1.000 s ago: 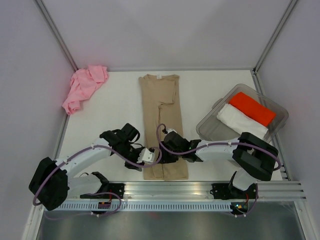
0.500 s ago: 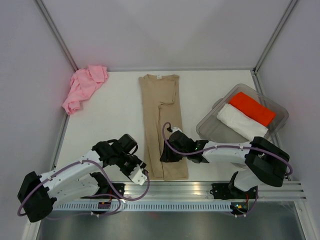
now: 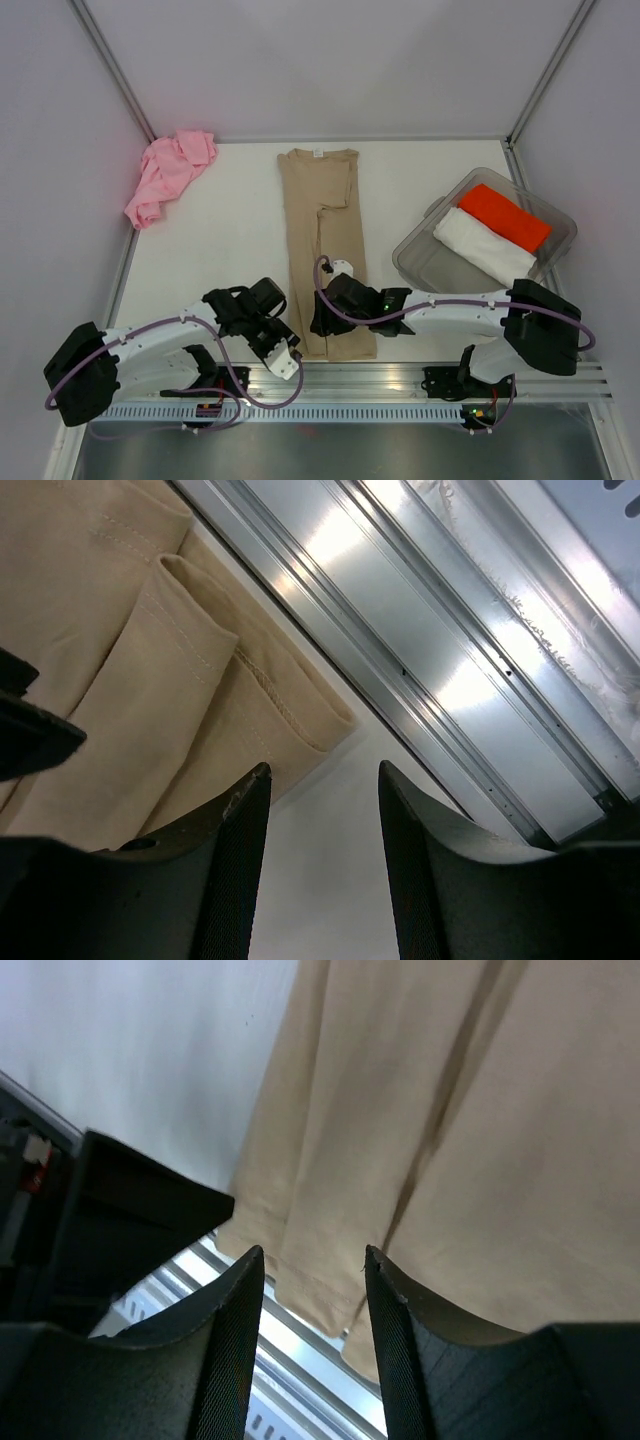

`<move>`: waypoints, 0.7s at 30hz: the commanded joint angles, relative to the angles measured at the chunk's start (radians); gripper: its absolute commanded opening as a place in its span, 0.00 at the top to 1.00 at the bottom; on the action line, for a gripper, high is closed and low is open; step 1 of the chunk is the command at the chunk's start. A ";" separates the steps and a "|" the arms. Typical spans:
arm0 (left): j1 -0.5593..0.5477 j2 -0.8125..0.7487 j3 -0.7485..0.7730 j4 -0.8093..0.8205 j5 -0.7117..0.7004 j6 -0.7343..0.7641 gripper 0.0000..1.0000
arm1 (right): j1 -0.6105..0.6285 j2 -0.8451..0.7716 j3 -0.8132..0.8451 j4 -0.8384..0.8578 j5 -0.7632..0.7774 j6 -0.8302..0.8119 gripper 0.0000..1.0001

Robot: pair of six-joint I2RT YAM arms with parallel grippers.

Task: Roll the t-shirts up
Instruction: Fold the tshirt

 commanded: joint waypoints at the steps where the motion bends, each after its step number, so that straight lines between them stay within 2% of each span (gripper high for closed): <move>1: -0.024 0.006 -0.018 0.095 0.038 0.041 0.47 | 0.014 0.072 0.110 -0.064 0.081 0.022 0.49; 8: -0.075 0.016 -0.053 0.161 0.038 -0.016 0.50 | 0.029 0.223 0.274 -0.190 0.132 -0.005 0.49; 15: -0.082 0.014 -0.081 0.172 0.030 -0.008 0.65 | 0.043 0.318 0.345 -0.230 0.160 -0.020 0.50; 21: -0.082 0.014 -0.081 0.175 0.036 -0.016 0.74 | 0.080 0.418 0.474 -0.365 0.238 -0.048 0.52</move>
